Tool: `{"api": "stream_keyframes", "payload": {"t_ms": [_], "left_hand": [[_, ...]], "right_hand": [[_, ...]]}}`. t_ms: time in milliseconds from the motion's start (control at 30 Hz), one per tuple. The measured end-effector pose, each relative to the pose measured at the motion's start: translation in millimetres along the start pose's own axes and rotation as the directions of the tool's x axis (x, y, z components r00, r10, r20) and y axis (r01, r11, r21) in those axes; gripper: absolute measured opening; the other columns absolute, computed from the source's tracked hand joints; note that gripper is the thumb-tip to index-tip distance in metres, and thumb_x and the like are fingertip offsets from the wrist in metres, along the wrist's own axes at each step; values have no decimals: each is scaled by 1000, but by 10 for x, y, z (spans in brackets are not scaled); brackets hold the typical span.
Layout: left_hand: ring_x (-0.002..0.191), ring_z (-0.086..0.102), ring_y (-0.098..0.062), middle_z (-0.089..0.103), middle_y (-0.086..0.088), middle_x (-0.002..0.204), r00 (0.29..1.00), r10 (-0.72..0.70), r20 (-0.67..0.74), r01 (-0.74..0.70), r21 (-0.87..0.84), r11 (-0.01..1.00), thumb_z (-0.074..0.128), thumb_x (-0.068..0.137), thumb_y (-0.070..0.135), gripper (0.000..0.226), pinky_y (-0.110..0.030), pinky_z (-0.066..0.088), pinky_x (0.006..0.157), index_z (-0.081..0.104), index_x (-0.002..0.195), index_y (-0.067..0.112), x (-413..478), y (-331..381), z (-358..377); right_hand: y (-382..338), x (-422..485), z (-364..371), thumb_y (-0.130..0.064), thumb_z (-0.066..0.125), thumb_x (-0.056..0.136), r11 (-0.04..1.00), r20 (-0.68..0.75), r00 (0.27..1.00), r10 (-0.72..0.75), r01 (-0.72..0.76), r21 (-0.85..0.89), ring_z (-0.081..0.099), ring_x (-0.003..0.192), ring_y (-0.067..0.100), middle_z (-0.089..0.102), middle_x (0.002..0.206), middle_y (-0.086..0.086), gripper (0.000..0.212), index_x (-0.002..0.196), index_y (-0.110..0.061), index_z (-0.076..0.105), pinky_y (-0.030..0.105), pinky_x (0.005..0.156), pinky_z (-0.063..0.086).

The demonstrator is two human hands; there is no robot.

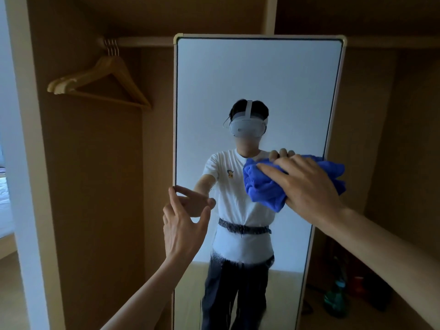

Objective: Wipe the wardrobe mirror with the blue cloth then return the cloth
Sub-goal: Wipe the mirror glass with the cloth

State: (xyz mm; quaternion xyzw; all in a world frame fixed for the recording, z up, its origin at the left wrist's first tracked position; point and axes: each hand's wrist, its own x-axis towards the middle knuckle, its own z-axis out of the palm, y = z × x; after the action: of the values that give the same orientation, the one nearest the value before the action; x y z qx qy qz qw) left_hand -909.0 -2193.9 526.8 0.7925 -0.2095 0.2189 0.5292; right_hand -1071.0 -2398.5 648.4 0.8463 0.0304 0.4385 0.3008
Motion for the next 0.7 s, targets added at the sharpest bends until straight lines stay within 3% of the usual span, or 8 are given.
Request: {"api": "stream_keyframes", "payload": {"t_ms": [333,700], "left_hand": [[142,39,-34,28,-14,158,997,3,77,-6,41,999,61,91,58,102,-56,47,105,-8,160,29,12,14,-105],[141,40,-37,29,-16,158,998,-16,59,13,62,998,62,92,57,101,-57,48,103,-7,161,28,15,16,-88]], "right_hand": [[-43,-157,-47,-2,67,82,1000,67,998,-4,4,-2,55,91,33,60,112,11,62,141,-17,52,50,81,46],[381,15,-386,-9,66,85,984,34,984,176,-177,12,59,90,34,62,104,12,59,141,-14,51,51,79,47]]}}
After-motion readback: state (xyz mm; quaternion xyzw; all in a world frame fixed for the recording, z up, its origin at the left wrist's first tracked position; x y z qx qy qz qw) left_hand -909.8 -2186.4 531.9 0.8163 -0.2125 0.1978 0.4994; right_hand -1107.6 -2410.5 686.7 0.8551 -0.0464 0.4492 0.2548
